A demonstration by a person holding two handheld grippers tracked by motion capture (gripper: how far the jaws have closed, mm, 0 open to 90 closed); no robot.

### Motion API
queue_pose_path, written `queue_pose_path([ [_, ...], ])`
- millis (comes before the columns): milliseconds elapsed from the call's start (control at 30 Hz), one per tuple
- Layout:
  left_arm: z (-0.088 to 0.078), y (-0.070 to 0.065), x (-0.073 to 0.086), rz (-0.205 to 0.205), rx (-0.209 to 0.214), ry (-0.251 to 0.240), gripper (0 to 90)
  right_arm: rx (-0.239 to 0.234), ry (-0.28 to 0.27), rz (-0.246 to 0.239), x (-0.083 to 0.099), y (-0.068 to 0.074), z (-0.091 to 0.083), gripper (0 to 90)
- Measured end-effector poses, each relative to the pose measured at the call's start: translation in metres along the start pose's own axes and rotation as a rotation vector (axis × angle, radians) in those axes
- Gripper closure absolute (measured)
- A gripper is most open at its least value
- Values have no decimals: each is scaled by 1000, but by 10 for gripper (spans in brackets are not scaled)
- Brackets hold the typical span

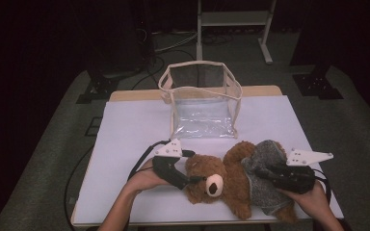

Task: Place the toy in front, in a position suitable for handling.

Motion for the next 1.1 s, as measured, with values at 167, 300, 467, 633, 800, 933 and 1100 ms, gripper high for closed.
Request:
queue_pose_path([
  [167,14,-3,1,-11,32,31,77,-3,-13,7,2,0,1,726],
  [300,23,-2,1,-27,52,46,34,4,-18,3,3,1,2,726],
  [467,30,-2,-2,-34,73,63,0,11,-13,-8,3,3,3,727],
  [633,43,-1,-6,-27,118,77,0,14,-10,-11,2,4,5,727],
  [800,42,-1,-9,-16,117,78,132,19,-16,-5,3,3,5,726],
  [933,31,4,-14,40,60,80,273,42,-20,-15,-2,-1,5,720],
  [1100,23,17,-27,63,17,138,295,45,-21,-24,-19,-13,15,721],
])
Point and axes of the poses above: each handheld gripper's, and its own axes: z roughly forward along the jaws, x roughly out of its underside, y roughly to its left, the point moved 2 cm from there along z, roughly forward along the jaws, and after that the axes turned 1 degree about -z, right-handed, at the moved point
